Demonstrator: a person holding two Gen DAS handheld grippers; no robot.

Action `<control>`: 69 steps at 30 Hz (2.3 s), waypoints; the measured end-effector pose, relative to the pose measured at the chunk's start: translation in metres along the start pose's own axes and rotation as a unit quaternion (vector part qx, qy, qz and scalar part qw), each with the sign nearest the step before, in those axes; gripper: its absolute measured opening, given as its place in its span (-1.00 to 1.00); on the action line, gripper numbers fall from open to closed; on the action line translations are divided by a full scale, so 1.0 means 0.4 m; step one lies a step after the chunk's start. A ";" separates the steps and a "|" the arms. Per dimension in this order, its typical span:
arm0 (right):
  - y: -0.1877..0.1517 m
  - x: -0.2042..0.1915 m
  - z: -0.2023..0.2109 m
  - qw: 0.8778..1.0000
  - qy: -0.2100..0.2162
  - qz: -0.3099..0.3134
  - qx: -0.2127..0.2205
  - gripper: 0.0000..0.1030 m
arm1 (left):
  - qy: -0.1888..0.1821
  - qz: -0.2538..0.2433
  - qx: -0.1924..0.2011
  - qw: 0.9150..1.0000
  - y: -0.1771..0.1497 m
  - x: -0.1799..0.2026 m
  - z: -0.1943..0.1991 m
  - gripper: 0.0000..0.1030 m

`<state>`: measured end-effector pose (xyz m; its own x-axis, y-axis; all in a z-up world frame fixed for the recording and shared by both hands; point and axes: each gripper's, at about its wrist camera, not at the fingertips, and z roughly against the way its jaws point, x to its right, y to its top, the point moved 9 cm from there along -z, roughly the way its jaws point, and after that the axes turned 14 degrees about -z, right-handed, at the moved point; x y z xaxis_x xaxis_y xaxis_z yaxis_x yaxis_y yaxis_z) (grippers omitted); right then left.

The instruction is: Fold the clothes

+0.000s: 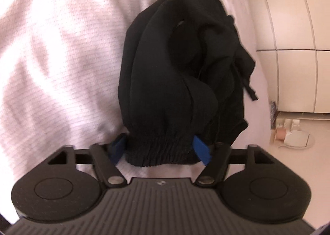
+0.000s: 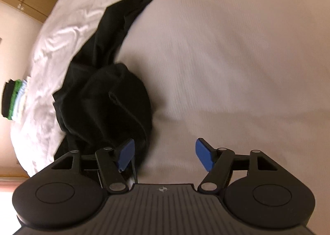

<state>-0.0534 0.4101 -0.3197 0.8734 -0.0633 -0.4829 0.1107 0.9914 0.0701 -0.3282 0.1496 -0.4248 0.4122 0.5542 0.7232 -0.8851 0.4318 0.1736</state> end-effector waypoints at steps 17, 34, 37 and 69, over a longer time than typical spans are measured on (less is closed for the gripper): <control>0.102 -0.178 -0.215 0.988 -0.052 0.143 0.000 -0.79 | 0.006 -0.029 0.025 0.999 0.005 0.040 0.025 -0.79; 0.074 0.138 -0.168 0.997 0.006 -0.059 -0.050 -0.28 | 0.013 -0.011 -0.017 1.000 -0.026 0.032 -0.057 -0.44; 0.067 0.114 -0.144 0.997 0.019 -0.039 -0.057 -0.77 | 0.023 -0.029 -0.019 0.999 -0.031 0.049 -0.027 -0.74; -0.045 -0.957 1.459 0.718 0.598 0.256 0.247 -0.78 | -0.025 -0.445 0.531 0.721 0.245 1.334 1.479 -0.86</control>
<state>-0.1129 0.3497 0.3734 -0.1412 0.7318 -0.6668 0.3328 0.6694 0.6642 -0.3227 0.0665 0.3737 0.9338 0.3567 0.0283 0.0478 -0.2027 0.9781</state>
